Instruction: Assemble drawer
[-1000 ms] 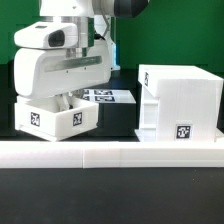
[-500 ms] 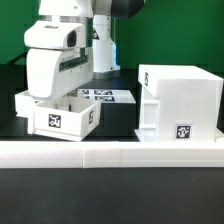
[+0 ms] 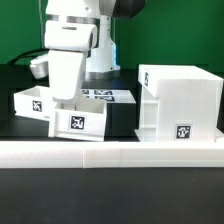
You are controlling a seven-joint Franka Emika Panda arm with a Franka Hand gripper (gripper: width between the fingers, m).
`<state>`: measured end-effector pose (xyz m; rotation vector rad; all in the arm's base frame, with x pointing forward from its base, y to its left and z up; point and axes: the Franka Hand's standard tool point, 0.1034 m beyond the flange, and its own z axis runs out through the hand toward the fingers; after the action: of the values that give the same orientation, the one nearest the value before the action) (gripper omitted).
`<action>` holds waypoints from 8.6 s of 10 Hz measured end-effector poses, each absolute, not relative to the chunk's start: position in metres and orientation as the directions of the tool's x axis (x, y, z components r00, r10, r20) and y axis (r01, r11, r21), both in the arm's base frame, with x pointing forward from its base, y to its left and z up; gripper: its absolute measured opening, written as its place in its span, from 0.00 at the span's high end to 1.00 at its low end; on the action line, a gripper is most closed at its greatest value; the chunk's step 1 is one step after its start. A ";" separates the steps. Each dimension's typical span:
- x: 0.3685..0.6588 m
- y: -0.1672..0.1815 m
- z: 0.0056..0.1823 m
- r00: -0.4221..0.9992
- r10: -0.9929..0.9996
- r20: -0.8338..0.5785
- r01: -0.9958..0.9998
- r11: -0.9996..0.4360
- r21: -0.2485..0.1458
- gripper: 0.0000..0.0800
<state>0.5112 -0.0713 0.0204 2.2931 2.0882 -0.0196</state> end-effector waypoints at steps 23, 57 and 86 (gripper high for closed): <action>0.530 -0.035 0.017 -0.006 0.999 0.045 1.000 0.007 -0.008 0.95; 0.537 0.002 0.013 0.061 0.997 0.047 0.997 -0.059 -0.050 0.95; 0.582 -0.060 0.041 -0.049 0.971 0.235 0.999 0.049 0.005 0.19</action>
Offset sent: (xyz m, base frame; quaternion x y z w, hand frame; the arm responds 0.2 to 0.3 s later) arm 0.0095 0.0148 0.0027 0.0071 0.0004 0.0207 0.9998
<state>0.5822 -0.0600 0.0410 2.2737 2.3893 0.2770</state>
